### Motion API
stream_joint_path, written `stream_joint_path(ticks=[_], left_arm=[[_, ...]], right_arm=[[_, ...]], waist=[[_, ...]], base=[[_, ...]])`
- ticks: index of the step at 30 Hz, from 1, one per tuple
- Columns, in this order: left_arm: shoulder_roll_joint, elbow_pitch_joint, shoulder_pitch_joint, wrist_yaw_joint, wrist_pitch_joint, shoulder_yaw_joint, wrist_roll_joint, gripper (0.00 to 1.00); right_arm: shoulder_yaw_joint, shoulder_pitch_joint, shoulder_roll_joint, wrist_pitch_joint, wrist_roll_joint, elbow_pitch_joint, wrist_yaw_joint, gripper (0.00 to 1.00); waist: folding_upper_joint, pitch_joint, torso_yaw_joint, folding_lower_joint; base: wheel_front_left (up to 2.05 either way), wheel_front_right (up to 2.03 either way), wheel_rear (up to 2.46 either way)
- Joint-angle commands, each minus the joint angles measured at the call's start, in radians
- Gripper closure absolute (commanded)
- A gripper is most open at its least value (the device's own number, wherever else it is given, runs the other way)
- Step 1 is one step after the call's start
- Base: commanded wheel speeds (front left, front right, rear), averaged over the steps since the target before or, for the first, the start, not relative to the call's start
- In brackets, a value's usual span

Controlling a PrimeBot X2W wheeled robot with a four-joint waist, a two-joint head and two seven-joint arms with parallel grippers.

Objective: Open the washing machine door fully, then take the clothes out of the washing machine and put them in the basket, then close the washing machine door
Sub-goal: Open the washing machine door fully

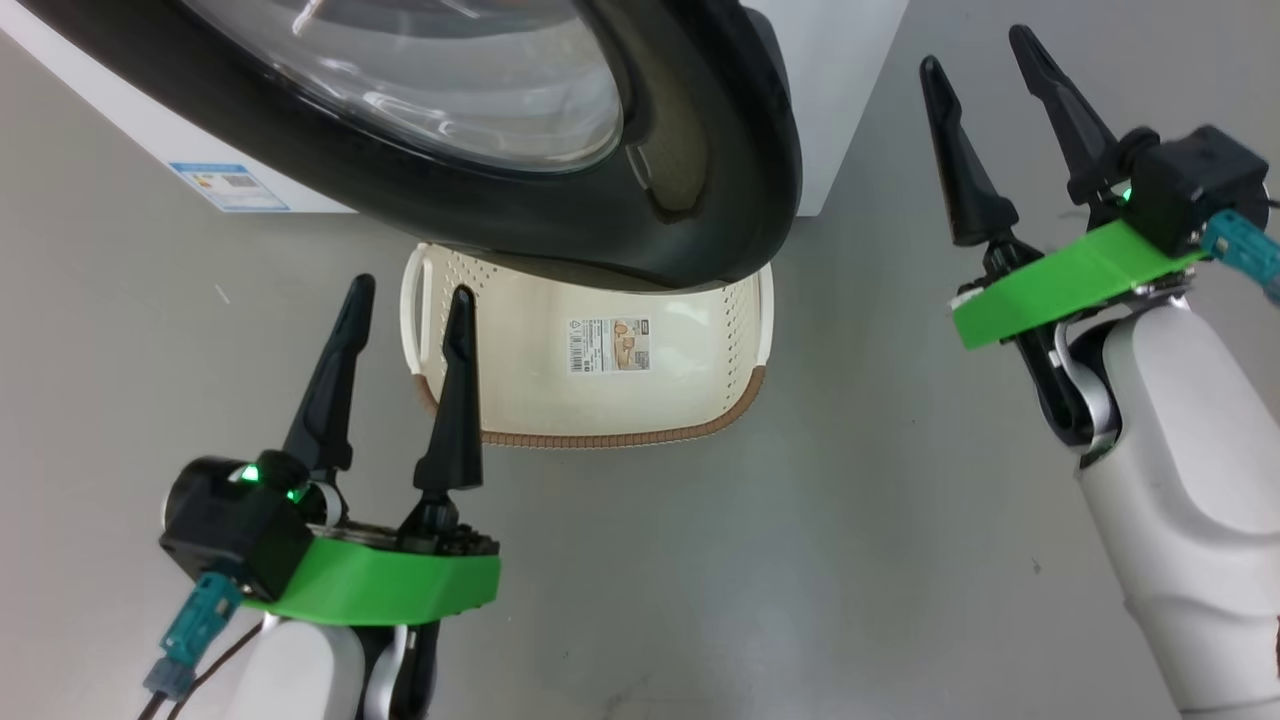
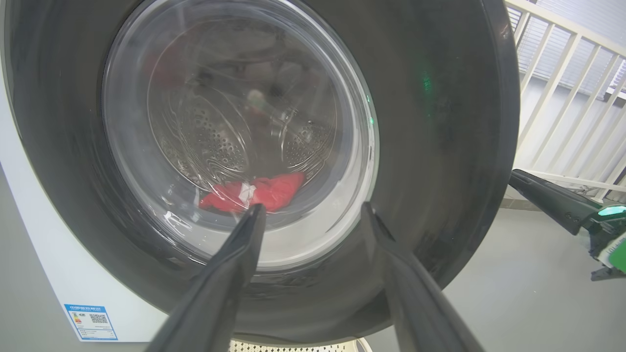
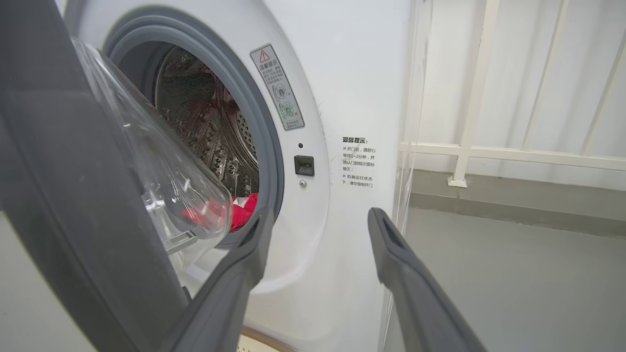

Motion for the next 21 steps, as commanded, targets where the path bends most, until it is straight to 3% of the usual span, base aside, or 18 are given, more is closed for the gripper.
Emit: stream_joint_path(ticks=[1, 10, 21], left_arm=[[0.016, -0.030, 0.004, 0.003, -0.008, 0.036, 0.011, 0.00], [0.016, -0.027, 0.012, 0.017, -0.008, 0.046, 0.004, 0.00], [0.016, -0.038, 0.025, 0.024, -0.008, 0.048, 0.015, 0.00]], right_arm=[[-0.011, 0.037, 0.025, -0.014, -0.041, -0.044, 0.006, 0.00], [-0.111, 0.217, 0.095, -0.026, -0.135, -0.174, 0.006, 0.00], [-0.112, 0.372, 0.113, -0.028, -0.193, -0.306, 0.006, 0.00]], waist=[[-0.0001, 0.001, -0.001, 0.0000], [-0.0001, -0.010, -0.006, 0.0000], [-0.0001, -0.011, -0.024, 0.0000]], base=[[0.00, 0.00, 0.00], [0.00, 0.00, 0.00], [0.00, 0.00, 0.00]])
